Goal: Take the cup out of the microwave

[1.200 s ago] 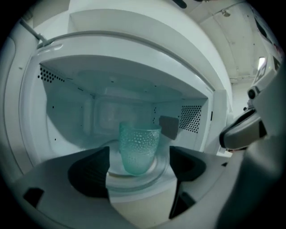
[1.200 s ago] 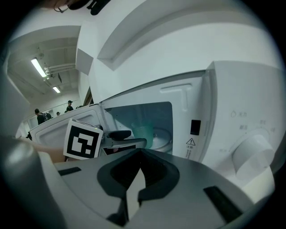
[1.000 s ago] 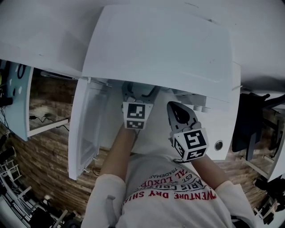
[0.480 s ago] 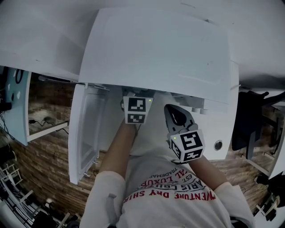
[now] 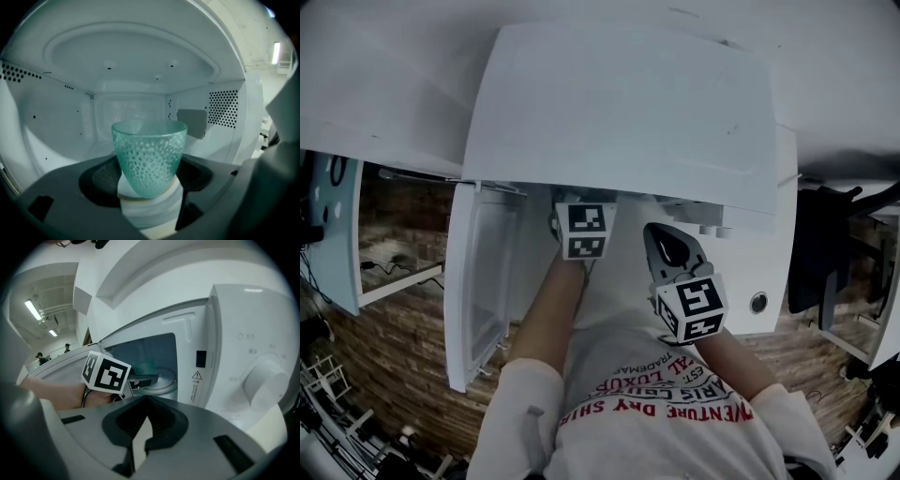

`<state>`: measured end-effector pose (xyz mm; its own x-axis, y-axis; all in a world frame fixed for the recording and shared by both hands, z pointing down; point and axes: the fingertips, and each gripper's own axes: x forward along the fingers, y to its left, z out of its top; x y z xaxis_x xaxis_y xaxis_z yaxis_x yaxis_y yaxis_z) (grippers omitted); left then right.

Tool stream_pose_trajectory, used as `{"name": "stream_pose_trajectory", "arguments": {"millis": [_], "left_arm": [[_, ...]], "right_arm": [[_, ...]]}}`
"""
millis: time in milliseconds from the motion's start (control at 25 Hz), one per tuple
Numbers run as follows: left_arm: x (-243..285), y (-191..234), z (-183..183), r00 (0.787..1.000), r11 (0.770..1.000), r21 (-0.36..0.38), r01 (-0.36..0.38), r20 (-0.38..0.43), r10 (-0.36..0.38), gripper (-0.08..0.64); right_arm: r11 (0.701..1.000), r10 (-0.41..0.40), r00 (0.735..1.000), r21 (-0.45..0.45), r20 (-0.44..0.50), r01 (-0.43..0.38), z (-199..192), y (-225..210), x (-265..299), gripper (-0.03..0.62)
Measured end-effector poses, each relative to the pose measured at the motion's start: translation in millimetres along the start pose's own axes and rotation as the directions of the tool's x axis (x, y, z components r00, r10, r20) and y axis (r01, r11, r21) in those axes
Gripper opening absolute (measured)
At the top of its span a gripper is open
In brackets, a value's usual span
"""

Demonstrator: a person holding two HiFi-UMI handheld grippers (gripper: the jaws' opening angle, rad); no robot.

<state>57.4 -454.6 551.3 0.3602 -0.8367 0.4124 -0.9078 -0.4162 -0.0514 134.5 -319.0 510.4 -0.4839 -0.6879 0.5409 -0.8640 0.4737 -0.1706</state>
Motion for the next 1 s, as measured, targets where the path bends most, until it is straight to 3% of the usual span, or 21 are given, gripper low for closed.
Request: {"name": "stream_pose_trajectory", "arguments": {"millis": [520,1000], "left_arm": [[-28.9,-14.2,11.7,0.999,1.0,-0.002,0.018,0.034,-0.018,0.357],[-107.8,-38.4,8.2,0.994,0.999,-0.005,0.035,0.099,-0.035,0.356]], "right_arm": [[1.0,-0.004,0.999,0.013,0.035,0.004,4.8,10.8,-14.0,0.005],[0.999,-0.048,0.995,-0.008,0.087,0.048,5.1,28.0,-47.2,0.005]]}}
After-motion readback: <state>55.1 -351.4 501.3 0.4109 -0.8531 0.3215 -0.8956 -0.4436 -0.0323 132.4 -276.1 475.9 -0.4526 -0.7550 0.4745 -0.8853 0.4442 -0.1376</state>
